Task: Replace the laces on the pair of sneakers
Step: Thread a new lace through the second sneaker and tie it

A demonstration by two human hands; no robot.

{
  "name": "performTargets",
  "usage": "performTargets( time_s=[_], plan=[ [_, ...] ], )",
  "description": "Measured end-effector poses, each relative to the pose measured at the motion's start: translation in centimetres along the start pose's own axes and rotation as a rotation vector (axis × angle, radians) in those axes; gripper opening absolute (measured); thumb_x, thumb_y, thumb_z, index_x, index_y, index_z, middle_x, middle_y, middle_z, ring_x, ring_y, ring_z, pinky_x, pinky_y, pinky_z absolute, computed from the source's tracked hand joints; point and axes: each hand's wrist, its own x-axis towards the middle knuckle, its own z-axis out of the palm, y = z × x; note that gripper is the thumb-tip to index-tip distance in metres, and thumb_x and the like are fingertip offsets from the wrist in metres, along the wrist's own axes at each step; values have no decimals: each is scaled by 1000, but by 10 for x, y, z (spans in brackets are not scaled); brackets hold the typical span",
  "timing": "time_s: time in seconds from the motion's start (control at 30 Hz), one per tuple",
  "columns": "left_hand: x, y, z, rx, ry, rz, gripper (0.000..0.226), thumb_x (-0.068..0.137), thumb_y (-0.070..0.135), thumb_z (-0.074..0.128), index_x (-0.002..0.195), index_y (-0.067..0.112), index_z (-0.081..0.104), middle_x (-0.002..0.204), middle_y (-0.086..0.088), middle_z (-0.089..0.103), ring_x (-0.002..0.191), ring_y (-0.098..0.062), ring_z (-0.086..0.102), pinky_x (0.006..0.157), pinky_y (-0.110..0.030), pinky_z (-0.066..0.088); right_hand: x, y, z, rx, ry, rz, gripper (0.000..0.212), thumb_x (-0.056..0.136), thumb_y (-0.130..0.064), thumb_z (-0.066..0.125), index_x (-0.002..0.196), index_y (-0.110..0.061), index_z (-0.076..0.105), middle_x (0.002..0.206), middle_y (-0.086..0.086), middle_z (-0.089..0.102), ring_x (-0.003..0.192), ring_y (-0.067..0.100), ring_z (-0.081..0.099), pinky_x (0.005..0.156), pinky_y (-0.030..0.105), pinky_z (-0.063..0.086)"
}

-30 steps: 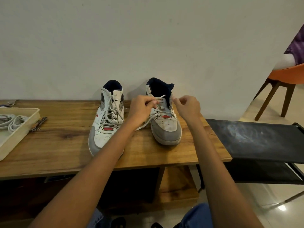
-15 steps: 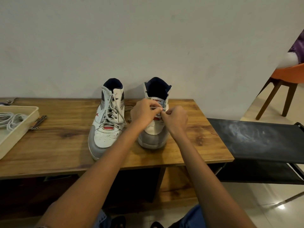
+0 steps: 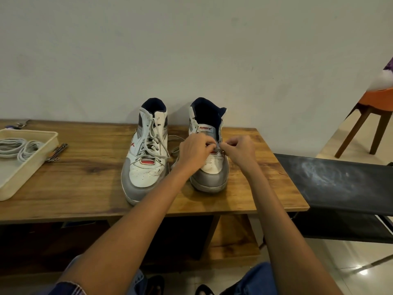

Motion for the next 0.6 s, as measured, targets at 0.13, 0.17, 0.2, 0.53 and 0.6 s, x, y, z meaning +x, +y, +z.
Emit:
performTargets(
  time_s=[0.13, 0.17, 0.2, 0.53, 0.6],
  plan=[
    [3, 0, -1, -49, 18, -56, 20, 90, 31, 59, 104, 24, 71, 104, 4, 70, 93, -11, 62, 66, -19, 41, 2, 3, -2, 30, -5, 12, 13, 81, -14, 67, 71, -7, 71, 70, 14, 68, 65, 21, 59, 64, 37, 52],
    [3, 1, 0, -42, 16, -47, 20, 90, 31, 59, 104, 23, 71, 104, 4, 70, 94, -11, 62, 67, -20, 42, 3, 4, -3, 34, -6, 10, 12, 81, -14, 67, 71, -8, 71, 69, 12, 68, 67, 22, 61, 66, 38, 54],
    [1, 1, 1, -32, 22, -40, 20, 90, 30, 59, 104, 22, 72, 104, 3, 70, 94, -12, 62, 68, -21, 44, 3, 4, -2, 38, -12, 9, 11, 81, -14, 67, 72, -9, 71, 68, 9, 67, 69, 23, 63, 67, 39, 55],
    [-6, 3, 10, 11, 140, -43, 21, 92, 31, 57, 104, 23, 72, 99, 1, 69, 93, -13, 59, 65, -22, 42, 3, 5, -3, 27, -12, 20, 10, 82, -16, 67, 79, -9, 73, 71, 6, 68, 73, 21, 64, 68, 37, 55],
    [-5, 3, 10, 12, 128, -29, 22, 92, 31, 57, 105, 22, 71, 99, 0, 69, 93, -14, 59, 65, -22, 43, 3, 5, -3, 32, -15, 20, 10, 82, -16, 67, 78, -9, 72, 71, 6, 68, 74, 23, 65, 68, 36, 54]
  ],
)
